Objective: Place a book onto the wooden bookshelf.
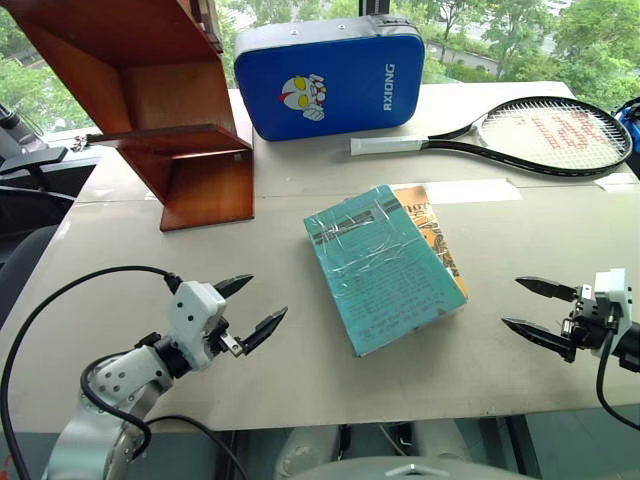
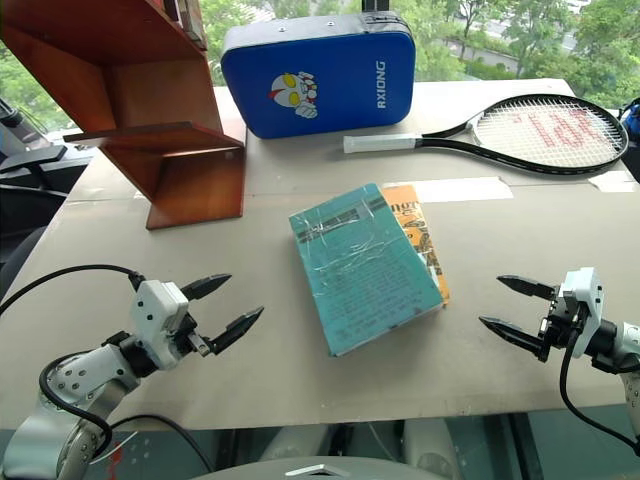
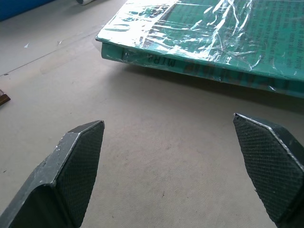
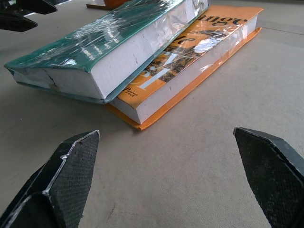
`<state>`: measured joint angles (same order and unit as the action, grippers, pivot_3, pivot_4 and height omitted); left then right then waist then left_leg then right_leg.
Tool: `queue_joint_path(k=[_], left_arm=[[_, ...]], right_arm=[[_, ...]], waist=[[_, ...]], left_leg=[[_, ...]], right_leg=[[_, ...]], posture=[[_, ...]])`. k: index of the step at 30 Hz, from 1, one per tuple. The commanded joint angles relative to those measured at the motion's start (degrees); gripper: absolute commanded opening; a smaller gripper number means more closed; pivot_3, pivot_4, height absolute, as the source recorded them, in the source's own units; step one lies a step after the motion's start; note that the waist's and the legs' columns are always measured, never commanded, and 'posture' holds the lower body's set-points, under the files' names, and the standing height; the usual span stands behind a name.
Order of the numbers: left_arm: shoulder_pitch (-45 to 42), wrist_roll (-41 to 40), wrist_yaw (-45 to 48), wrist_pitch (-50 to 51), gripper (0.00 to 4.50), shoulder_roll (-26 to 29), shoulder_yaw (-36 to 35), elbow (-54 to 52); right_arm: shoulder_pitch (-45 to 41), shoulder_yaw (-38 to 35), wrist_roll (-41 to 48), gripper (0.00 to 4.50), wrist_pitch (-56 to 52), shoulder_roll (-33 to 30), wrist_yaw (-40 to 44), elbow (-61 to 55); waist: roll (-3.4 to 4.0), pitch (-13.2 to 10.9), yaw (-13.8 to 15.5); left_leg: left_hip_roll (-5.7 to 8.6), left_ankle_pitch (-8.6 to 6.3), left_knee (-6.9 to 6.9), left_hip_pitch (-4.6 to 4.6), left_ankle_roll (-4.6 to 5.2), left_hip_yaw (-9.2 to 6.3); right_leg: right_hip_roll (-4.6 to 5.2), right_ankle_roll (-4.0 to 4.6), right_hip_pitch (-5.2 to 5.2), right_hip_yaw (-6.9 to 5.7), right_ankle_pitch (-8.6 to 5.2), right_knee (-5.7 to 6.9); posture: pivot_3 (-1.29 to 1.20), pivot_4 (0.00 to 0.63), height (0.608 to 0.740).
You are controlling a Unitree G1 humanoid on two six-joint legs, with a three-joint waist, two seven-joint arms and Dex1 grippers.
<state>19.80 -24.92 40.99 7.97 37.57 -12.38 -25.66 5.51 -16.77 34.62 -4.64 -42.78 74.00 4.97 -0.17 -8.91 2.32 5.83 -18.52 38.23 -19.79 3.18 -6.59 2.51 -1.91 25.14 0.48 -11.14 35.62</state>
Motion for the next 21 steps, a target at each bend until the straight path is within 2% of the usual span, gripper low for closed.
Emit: queue_joint_path(k=[1, 10, 21], left_arm=[[-0.1, 1.4, 1.3, -3.2, 4.45, -1.1, 0.9, 0.9], [-1.0, 4.6, 2.9, -6.7, 4.45, -2.9, 2.9, 3.6], [-2.8, 4.0, 2.9, -4.4, 4.45, -4.2, 4.0, 3.0]], right_arm=[[-0.5, -2.2, 0.4, 4.50, 0.6, -0.6, 0.1, -0.8], [-0.4, -2.8, -0.6, 4.50, 1.9, -0.6, 0.0, -0.3], [1.4, -3.6, -0.5, 4.50, 3.0, 0.2, -0.2, -1.4]], waist=[[0.01, 0.0, 0.0], [0.03, 0.0, 0.0], [0.03, 0.0, 0.0]], left_leg=[[0.00, 0.00, 0.00, 0.00, 0.00, 0.00], [0.00, 0.00, 0.03, 0.01, 0.00, 0.01], [0.00, 0.00, 0.06, 0.01, 0.00, 0.02]], right_leg=[[0.00, 0.00, 0.00, 0.00, 0.00, 0.00], [0.00, 0.00, 0.00, 0.00, 0.01, 0.03], [-0.01, 0.01, 0.00, 0.01, 0.01, 0.08]], posture=[[0.00, 0.150, 0.740], [0.00, 0.150, 0.740], [0.00, 0.150, 0.740]])
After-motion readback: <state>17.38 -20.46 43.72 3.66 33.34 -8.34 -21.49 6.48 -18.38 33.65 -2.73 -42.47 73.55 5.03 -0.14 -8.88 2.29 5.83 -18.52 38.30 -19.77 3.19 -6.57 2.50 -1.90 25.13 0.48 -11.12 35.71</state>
